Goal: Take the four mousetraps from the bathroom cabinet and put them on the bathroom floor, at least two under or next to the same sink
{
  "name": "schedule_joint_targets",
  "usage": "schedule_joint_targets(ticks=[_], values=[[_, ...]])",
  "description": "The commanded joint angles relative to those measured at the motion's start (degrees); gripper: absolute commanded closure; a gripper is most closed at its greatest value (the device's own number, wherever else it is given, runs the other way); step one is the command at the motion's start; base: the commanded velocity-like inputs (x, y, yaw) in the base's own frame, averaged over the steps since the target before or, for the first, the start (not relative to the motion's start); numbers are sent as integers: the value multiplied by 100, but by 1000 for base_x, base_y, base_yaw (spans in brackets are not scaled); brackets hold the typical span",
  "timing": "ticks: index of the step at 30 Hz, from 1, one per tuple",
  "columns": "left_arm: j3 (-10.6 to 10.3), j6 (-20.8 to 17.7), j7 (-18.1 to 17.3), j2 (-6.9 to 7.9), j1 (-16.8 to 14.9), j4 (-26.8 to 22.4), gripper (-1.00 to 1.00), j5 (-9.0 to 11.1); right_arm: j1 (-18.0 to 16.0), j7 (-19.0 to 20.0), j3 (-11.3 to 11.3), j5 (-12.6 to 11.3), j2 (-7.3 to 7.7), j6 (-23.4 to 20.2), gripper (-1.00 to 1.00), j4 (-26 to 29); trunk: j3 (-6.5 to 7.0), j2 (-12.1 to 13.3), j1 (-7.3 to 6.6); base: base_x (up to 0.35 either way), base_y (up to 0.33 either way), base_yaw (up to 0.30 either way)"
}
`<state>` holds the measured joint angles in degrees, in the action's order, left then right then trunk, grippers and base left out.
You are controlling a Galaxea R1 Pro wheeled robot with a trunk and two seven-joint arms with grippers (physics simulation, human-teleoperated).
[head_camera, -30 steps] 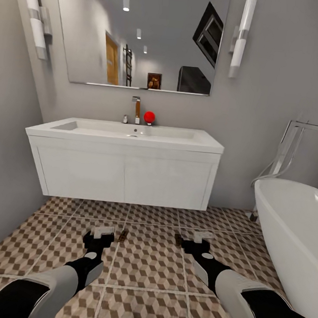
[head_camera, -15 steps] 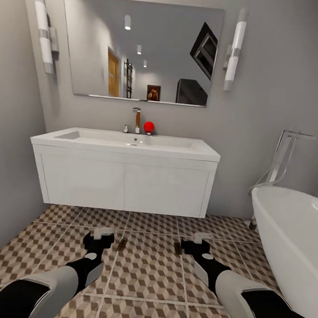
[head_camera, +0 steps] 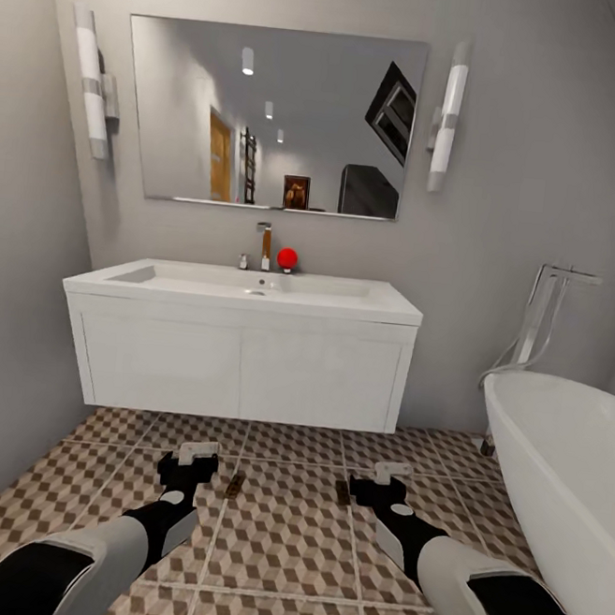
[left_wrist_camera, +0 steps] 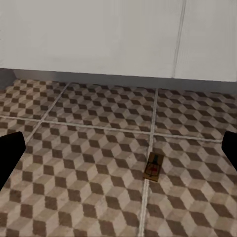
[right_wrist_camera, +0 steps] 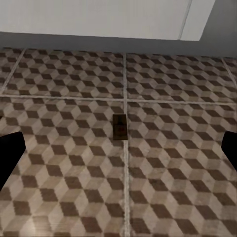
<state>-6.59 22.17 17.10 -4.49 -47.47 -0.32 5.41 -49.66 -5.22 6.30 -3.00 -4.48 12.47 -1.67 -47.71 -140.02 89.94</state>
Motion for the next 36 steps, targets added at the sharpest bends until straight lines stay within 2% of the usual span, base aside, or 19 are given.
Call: schedule_joint_targets(ticks=[1,16,30,36], values=[[-48,17,13,-1,-1,6,-100,57,10,-20,47,-30,-4,29,-100,-18,12,39,-24,0,0,0],[-53,15,9,81,32,6,-100,58,649,-4,55,-17,-9,31,-100,-18,281,640,-353,0,0,0],[-53,15,-124,117,302,6,-100,59,756,1,56,-16,0,41,-100,-18,533,1202,-661,0,0,0],[-53,17,-342,230,506,6,-100,59,803,3,56,-15,-4,49,-100,-18,640,1442,-793,0,0,0]])
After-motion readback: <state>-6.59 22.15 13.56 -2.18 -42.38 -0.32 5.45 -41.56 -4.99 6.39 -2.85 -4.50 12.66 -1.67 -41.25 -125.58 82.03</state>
